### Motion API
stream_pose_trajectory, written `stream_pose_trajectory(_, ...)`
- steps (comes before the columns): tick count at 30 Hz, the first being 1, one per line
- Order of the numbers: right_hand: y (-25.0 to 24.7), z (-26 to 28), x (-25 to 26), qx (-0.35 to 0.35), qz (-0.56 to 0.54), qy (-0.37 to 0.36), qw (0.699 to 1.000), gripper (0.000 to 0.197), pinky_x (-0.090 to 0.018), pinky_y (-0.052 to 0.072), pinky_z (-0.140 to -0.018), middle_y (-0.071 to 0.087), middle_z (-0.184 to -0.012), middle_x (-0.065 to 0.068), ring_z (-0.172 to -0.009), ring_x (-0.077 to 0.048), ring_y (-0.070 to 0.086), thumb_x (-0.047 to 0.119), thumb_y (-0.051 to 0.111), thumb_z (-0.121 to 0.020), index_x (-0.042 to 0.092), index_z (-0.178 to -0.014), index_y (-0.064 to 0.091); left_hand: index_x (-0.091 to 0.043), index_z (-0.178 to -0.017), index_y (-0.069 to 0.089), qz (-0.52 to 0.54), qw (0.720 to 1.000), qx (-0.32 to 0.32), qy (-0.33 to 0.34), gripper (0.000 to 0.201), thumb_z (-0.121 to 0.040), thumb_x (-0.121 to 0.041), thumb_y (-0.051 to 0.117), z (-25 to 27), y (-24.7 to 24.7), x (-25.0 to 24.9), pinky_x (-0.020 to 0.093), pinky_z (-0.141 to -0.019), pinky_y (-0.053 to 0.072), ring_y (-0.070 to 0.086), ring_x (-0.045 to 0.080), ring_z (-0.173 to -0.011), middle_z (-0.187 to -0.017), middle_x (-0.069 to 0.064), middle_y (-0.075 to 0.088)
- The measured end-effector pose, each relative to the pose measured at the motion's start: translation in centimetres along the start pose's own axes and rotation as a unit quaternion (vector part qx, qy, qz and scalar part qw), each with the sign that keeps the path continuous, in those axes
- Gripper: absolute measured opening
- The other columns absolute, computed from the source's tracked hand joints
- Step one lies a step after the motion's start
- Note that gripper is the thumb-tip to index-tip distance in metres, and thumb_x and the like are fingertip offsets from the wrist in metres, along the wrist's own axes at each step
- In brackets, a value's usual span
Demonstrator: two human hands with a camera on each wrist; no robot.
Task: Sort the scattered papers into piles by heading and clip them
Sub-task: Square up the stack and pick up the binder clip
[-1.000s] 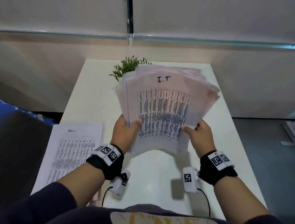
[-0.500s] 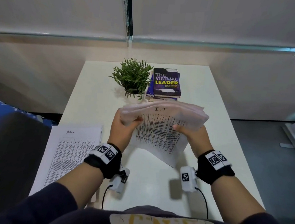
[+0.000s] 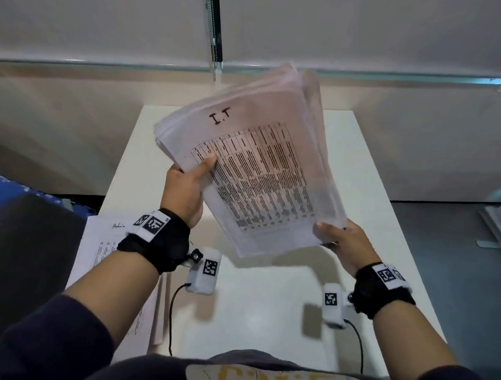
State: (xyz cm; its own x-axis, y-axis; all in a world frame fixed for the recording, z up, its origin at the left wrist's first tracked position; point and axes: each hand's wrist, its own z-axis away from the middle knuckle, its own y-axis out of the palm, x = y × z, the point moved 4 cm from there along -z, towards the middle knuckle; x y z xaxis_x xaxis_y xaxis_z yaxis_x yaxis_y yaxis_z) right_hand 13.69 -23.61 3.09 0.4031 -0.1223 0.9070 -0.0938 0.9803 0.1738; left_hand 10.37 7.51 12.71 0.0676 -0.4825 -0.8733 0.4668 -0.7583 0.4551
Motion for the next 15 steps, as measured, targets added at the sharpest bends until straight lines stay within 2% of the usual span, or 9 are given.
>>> stream_pose_trajectory(2,-0.2,-0.3,-1.6,-0.006,-0.093,0.053,0.994,0.061,-0.032,0.046,-0.092,0.071,-0.095,-0.004,-0.103,-0.021,0.059,0.034,0.095,-0.047,0.012,-0.096,0.066,-0.001,-0.121,0.062,0.036,0.999,-0.003,-0.024,0.033,-0.088,-0.001,0.066,0.1,0.2,1.1,0.044,-0.1,0.051,0.066,0.029,-0.112,-0.119,0.017,0.069)
stream_pose_trajectory(4,-0.1,-0.7,-3.2,-0.024,-0.149,0.088,0.985,0.06,-0.028,0.035,-0.105,0.066,-0.119,0.001,-0.11,-0.017,0.052,0.036,0.097,-0.048,0.011,-0.098,0.074,-0.005,-0.122,0.064,0.061,0.997,-0.007,-0.052,0.04,-0.082,-0.006,0.071,0.3,0.1,2.6,0.049,-0.107,0.044,0.063,0.029,-0.118,-0.122,0.016,0.068)
stream_pose_trajectory(6,-0.4,-0.7,-3.6,-0.049,-0.154,0.087,0.983,0.048,-0.022,0.036,-0.086,0.054,-0.136,0.005,-0.1,-0.016,0.048,0.035,0.092,-0.059,0.011,-0.098,0.076,-0.007,-0.118,0.067,0.063,0.995,-0.009,-0.078,0.039,-0.08,-0.011,0.075,0.7,-0.2,3.7,0.047,-0.114,0.034,0.061,0.026,-0.121,-0.121,0.011,0.07)
stream_pose_trajectory(7,-0.5,-0.4,-3.3,-0.064,-0.143,0.084,0.984,0.043,-0.021,0.036,-0.08,0.06,-0.128,0.008,-0.099,-0.019,0.053,0.034,0.091,-0.061,0.011,-0.094,0.077,-0.009,-0.11,0.07,0.044,0.995,-0.01,-0.085,0.029,-0.082,-0.013,0.074,0.8,-0.4,4.1,0.043,-0.116,0.03,0.061,0.023,-0.119,-0.113,0.005,0.073)
stream_pose_trajectory(9,-1.3,-0.2,-2.4,-0.067,-0.152,0.052,0.985,0.043,-0.023,0.045,-0.094,0.068,-0.109,0.005,-0.123,-0.023,0.053,0.029,0.093,-0.053,0.009,-0.088,0.078,-0.012,-0.093,0.072,0.008,0.996,-0.019,-0.084,0.009,-0.087,-0.008,0.067,1.0,-1.5,4.2,0.036,-0.106,0.042,0.066,0.017,-0.103,-0.092,-0.002,0.076)
stream_pose_trajectory(10,-1.7,0.0,-1.4,-0.058,-0.166,0.02,0.984,0.043,-0.026,0.049,-0.096,0.07,-0.105,-0.001,-0.122,-0.025,0.056,0.021,0.093,-0.051,0.007,-0.089,0.077,-0.012,-0.09,0.072,-0.016,0.997,-0.029,-0.073,0.011,-0.087,-0.004,0.066,0.8,-2.4,4.1,0.032,-0.092,0.052,0.069,0.016,-0.091,-0.085,-0.001,0.076)
stream_pose_trajectory(11,-2.1,0.3,-0.3,-0.05,-0.176,-0.014,0.983,0.039,-0.027,0.054,-0.09,0.072,-0.101,-0.004,-0.115,-0.024,0.06,0.012,0.088,-0.058,0.008,-0.093,0.073,-0.011,-0.091,0.072,-0.054,0.996,-0.028,-0.062,0.013,-0.084,-0.001,0.067,0.6,-3.4,4.2,0.028,-0.08,0.055,0.07,0.016,-0.083,-0.083,0.0,0.076)
stream_pose_trajectory(13,-3.2,0.6,1.4,-0.053,-0.14,-0.076,0.986,0.03,-0.027,0.058,-0.077,0.074,-0.096,-0.005,-0.102,-0.025,0.064,-0.001,0.073,-0.073,0.008,-0.101,0.069,-0.011,-0.091,0.074,-0.146,0.988,-0.004,-0.05,0.02,-0.072,-0.004,0.073,0.3,-5.4,4.6,0.03,-0.077,0.053,0.068,0.021,-0.081,-0.087,0.004,0.076)
stream_pose_trajectory(15,-3.9,0.6,2.5,-0.041,-0.09,-0.107,0.989,0.034,-0.026,0.057,-0.076,0.074,-0.1,-0.007,-0.099,-0.024,0.066,-0.002,0.071,-0.076,0.004,-0.108,0.067,-0.013,-0.08,0.077,-0.247,0.968,0.019,-0.046,0.014,-0.067,-0.01,0.077,0.3,-6.7,5.5,0.035,-0.079,0.05,0.064,0.02,-0.076,-0.082,0.006,0.073)
